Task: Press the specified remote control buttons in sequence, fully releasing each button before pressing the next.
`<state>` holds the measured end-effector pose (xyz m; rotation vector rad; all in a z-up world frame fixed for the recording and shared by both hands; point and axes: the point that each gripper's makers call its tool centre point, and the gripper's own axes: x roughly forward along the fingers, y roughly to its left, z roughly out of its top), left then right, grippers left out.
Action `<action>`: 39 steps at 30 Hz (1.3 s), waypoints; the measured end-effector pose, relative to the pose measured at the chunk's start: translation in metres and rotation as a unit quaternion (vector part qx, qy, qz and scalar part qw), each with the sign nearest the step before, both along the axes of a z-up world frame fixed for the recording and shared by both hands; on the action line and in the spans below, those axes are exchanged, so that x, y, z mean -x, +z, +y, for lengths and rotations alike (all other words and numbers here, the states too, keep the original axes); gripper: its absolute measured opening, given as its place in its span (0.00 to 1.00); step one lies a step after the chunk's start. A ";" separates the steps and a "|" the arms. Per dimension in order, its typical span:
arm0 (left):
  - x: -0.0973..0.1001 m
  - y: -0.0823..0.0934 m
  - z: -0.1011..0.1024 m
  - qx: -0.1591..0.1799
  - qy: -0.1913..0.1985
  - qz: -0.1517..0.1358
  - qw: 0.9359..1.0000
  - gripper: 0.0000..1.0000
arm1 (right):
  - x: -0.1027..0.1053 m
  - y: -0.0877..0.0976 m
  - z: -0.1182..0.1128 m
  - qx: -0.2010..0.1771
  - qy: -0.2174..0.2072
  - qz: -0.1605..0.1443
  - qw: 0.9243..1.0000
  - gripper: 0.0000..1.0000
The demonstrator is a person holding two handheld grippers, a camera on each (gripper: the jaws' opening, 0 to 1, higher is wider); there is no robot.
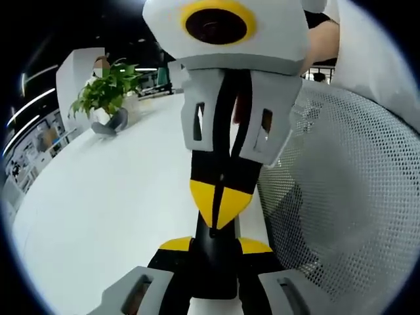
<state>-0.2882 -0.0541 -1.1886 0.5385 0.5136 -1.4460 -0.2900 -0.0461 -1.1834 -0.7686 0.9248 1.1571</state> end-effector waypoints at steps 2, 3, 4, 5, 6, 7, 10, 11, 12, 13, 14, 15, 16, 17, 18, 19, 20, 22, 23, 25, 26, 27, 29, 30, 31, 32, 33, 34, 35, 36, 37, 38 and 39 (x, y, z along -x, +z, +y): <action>0.000 0.000 0.000 0.003 0.003 0.002 1.000 0.24 | 0.000 0.000 0.000 -0.003 0.003 -0.003 1.000 0.00; 0.000 0.000 0.000 0.004 0.003 0.002 1.000 0.24 | 0.001 0.001 0.000 -0.005 0.009 -0.008 1.000 0.00; 0.000 0.000 0.000 0.005 0.006 0.003 1.000 0.24 | 0.000 0.001 0.000 -0.007 0.007 -0.009 1.000 0.00; 0.000 0.000 0.000 0.006 0.006 0.002 1.000 0.24 | 0.001 0.001 0.000 -0.009 0.006 -0.009 1.000 0.00; 0.000 0.000 0.000 0.006 0.006 0.001 1.000 0.24 | 0.000 0.001 0.001 -0.011 0.007 -0.011 1.000 0.00; 0.000 0.000 0.000 0.006 0.006 0.000 1.000 0.24 | 0.000 0.001 0.002 -0.011 0.006 -0.010 1.000 0.00; 0.000 -0.001 -0.001 0.006 0.006 -0.001 1.000 0.24 | 0.001 0.001 0.010 -0.012 0.022 -0.012 1.000 0.00; 0.000 -0.001 -0.002 0.003 0.005 -0.002 1.000 0.24 | 0.000 0.001 0.007 0.001 0.045 -0.020 0.999 0.00; 0.000 -0.001 -0.001 0.001 0.004 -0.003 1.000 0.24 | 0.002 0.001 0.008 -0.005 0.037 -0.014 0.999 0.00; 0.000 -0.001 -0.001 0.001 0.004 -0.003 1.000 0.24 | 0.002 0.001 0.007 -0.010 0.021 -0.004 1.000 0.00; 0.000 -0.001 -0.001 0.001 0.005 -0.002 1.000 0.24 | 0.001 0.000 0.007 -0.011 0.018 0.000 1.000 0.00; 0.000 -0.001 -0.001 0.001 0.006 -0.003 1.000 0.24 | 0.000 0.000 0.007 -0.009 0.024 -0.002 1.000 0.00; 0.000 -0.001 -0.001 0.001 0.005 -0.003 1.000 0.24 | 0.001 0.000 0.008 -0.004 0.031 -0.003 1.000 0.00; 0.000 -0.001 -0.001 0.000 0.005 -0.003 1.000 0.24 | 0.001 0.000 0.008 0.001 0.036 -0.003 0.999 0.00; 0.000 -0.001 -0.001 -0.001 0.005 -0.003 1.000 0.24 | 0.001 -0.001 0.008 0.005 0.039 -0.002 0.999 0.00; 0.000 -0.001 -0.001 -0.002 0.005 -0.003 1.000 0.24 | 0.000 -0.001 0.008 0.004 0.037 -0.001 0.999 0.00; 0.000 -0.001 -0.001 -0.003 0.005 -0.003 1.000 0.24 | 0.000 -0.001 0.008 0.005 0.033 0.002 0.999 0.00; 0.000 -0.001 -0.001 -0.007 0.005 -0.006 1.000 0.24 | 0.001 -0.002 0.008 0.009 0.037 -0.004 0.999 0.00; 0.000 -0.001 -0.001 -0.010 0.001 -0.010 1.000 0.24 | 0.001 -0.002 0.008 0.014 0.043 -0.016 0.999 0.00; 0.000 -0.001 -0.002 -0.014 0.006 -0.007 1.000 0.24 | 0.001 -0.002 0.009 0.017 0.058 -0.033 0.998 0.00; 0.000 -0.001 -0.002 -0.018 0.009 -0.009 1.000 0.24 | 0.002 -0.002 0.008 0.017 0.064 -0.037 0.997 0.00; 0.000 -0.001 -0.002 -0.020 0.012 -0.011 1.000 0.24 | 0.002 -0.002 0.008 0.015 0.069 -0.041 0.997 0.00; 0.000 0.000 -0.002 -0.024 0.017 -0.012 0.999 0.24 | 0.002 -0.001 0.008 0.012 0.086 -0.053 0.995 0.00; -0.001 0.000 -0.002 -0.027 0.022 -0.011 0.999 0.24 | 0.002 -0.001 0.008 0.011 0.096 -0.059 0.994 0.00; -0.001 0.000 -0.002 -0.030 0.026 -0.009 0.999 0.24 | 0.002 0.000 0.008 0.009 0.119 -0.072 0.990 0.00; -0.001 0.000 -0.002 -0.033 0.033 -0.009 0.999 0.24 | 0.003 0.000 0.008 0.007 0.130 -0.079 0.988 0.00; -0.001 0.000 -0.002 -0.035 0.037 -0.008 0.999 0.24 | 0.005 -0.001 0.007 0.009 0.152 -0.086 0.985 0.00; 0.000 0.000 -0.002 -0.038 0.039 -0.008 0.998 0.24 | 0.005 -0.001 0.006 0.009 0.157 -0.088 0.984 0.00; 0.000 0.000 -0.002 -0.041 0.043 -0.007 0.998 0.24 | 0.006 -0.001 0.007 0.003 0.159 -0.090 0.983 0.00; 0.000 0.000 -0.002 -0.041 0.046 -0.005 0.998 0.24 | 0.005 -0.001 0.006 -0.006 0.153 -0.091 0.984 0.00; -0.001 0.000 -0.001 -0.044 0.050 -0.001 0.998 0.24 | 0.005 0.000 0.007 -0.018 0.152 -0.089 0.984 0.00; -0.001 0.000 -0.002 -0.046 0.050 -0.001 0.998 0.24 | 0.005 0.001 0.007 -0.045 0.139 -0.078 0.986 0.00; -0.001 0.000 -0.002 -0.049 0.051 0.001 0.997 0.24 | 0.006 0.002 0.006 -0.061 0.124 -0.066 0.988 0.00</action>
